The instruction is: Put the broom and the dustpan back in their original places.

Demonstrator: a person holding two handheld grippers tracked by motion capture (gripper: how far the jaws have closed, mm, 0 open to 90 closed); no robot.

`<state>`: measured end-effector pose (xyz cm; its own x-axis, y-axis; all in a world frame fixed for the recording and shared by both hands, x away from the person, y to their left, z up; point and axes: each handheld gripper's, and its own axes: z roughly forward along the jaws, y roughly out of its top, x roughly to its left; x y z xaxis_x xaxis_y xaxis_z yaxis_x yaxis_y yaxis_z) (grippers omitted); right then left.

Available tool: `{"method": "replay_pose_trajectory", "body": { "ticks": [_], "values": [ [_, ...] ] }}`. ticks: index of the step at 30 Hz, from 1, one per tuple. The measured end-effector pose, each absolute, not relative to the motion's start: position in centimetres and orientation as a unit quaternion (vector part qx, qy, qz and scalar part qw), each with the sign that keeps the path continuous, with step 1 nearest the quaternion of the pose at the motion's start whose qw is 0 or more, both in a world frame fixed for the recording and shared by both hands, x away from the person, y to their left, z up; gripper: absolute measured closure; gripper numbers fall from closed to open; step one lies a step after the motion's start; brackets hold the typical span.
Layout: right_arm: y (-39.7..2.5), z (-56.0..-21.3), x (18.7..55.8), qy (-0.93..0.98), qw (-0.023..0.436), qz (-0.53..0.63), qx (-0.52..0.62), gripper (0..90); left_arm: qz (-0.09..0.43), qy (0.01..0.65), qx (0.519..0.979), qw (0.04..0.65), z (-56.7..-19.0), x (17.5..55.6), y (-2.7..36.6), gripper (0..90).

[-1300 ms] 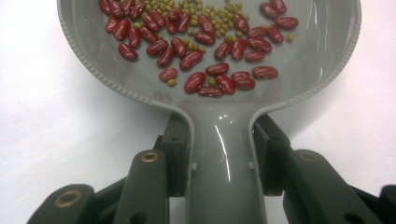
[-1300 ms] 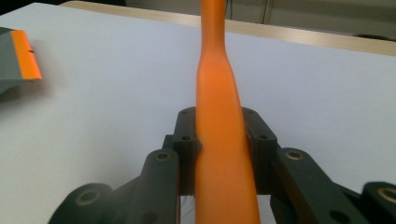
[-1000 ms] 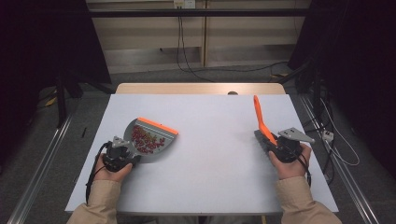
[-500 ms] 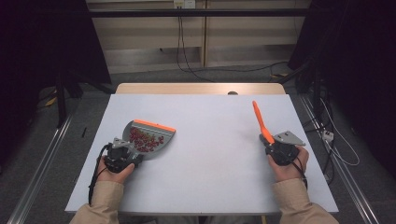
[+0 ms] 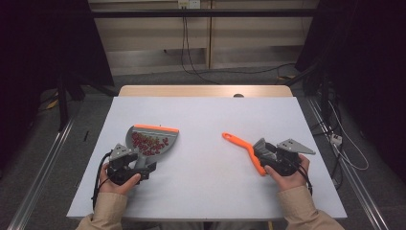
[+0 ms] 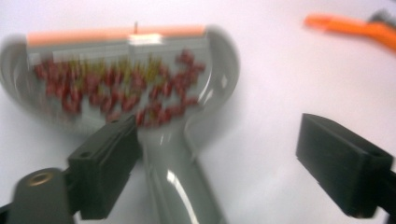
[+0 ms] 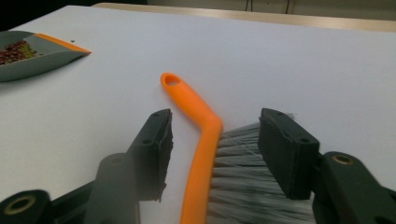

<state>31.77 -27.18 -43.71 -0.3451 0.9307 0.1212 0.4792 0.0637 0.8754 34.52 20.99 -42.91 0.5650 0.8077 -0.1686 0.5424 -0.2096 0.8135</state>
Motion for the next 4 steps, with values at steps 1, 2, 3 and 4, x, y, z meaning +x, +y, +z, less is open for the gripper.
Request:
{"method": "replay_pose_trajectory", "body": {
  "ticks": [1,2,3,4],
  "values": [
    [-27.26,-43.78,31.7,0.685,0.247,0.454,0.514,42.9,0.153,0.43,0.765,0.454,-42.68,34.54,20.97,11.3],
    [-27.31,-43.79,31.62,0.687,0.242,0.456,0.512,42.3,0.157,0.424,0.763,0.462,-42.57,34.58,20.93,11.2],
    [-27.39,-43.81,31.54,0.687,0.238,0.46,0.51,41.0,0.159,0.419,0.762,0.468,-42.5,34.63,20.95,10.8],
    [-27.44,-43.83,31.46,0.686,0.237,0.463,0.509,40.1,0.16,0.413,0.764,0.47,-42.45,34.74,21.02,10.1]
  ]
}}
